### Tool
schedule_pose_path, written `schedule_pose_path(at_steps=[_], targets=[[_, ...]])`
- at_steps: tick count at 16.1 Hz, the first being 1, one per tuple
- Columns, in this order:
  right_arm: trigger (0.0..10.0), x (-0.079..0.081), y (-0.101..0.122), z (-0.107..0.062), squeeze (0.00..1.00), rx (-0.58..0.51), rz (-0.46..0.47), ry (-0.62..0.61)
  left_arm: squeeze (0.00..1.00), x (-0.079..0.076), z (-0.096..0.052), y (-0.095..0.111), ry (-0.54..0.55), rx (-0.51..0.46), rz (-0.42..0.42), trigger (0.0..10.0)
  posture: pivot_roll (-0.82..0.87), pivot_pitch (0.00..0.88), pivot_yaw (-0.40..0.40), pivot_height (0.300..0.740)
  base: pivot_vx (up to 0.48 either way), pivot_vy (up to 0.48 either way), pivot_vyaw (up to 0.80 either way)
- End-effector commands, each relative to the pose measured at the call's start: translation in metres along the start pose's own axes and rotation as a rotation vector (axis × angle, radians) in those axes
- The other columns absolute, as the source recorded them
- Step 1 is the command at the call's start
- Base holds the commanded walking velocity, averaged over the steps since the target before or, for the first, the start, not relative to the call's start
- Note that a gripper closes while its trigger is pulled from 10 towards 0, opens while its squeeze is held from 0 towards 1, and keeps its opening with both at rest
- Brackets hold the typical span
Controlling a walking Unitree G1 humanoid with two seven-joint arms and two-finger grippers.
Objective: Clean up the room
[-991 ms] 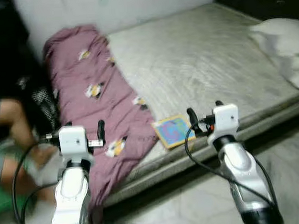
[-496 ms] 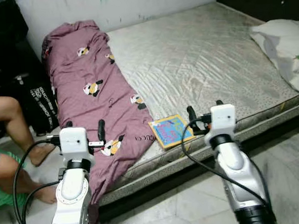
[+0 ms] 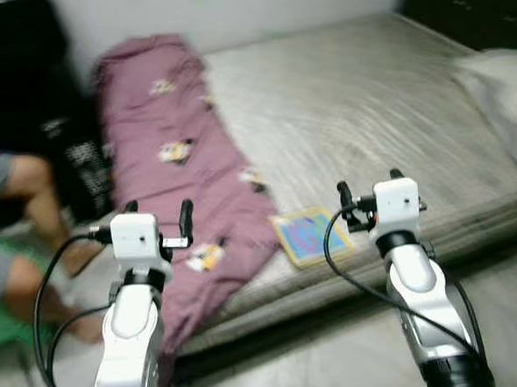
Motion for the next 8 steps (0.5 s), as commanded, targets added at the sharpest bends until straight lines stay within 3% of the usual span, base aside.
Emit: schedule_pose_path(at_steps=[1, 5, 8], targets=[[10.0, 0.0047, 0.0078, 0.0044, 0.00, -0.031, 0.020, 0.021, 0.00, 0.0031, -0.0009, -0.0011, 0.010, 0.002, 0.002, 10.0, -0.02, 0.044, 0.008, 0.740, 0.409, 0.000, 0.00], [10.0, 0.0062, 0.0081, 0.0056, 0.00, -0.032, 0.043, 0.025, 0.00, 0.0024, -0.0009, -0.0011, 0.012, 0.000, -0.008, 10.0, -0.03, 0.046, 0.006, 0.740, 0.409, 0.000, 0.00], [10.0, 0.0062, 0.0061, 0.0026, 0.00, -0.027, 0.042, 0.025, 0.00, 0.0067, -0.0005, -0.0046, 0.063, 0.025, 0.000, 10.0, -0.03, 0.054, 0.006, 0.740, 0.000, 0.000, 0.00]])
Point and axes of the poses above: a point about 5 cm out from each wrist's last joint towards the gripper, its own z axis pointing out of the wrist towards the gripper, its own y axis along the axis of the wrist's last joint, x = y × z, the point moved 1 cm from there along z, pointing out of the wrist towards the gripper, and after that the axes turned 9 degrees about -z, right-handed, at the moved point
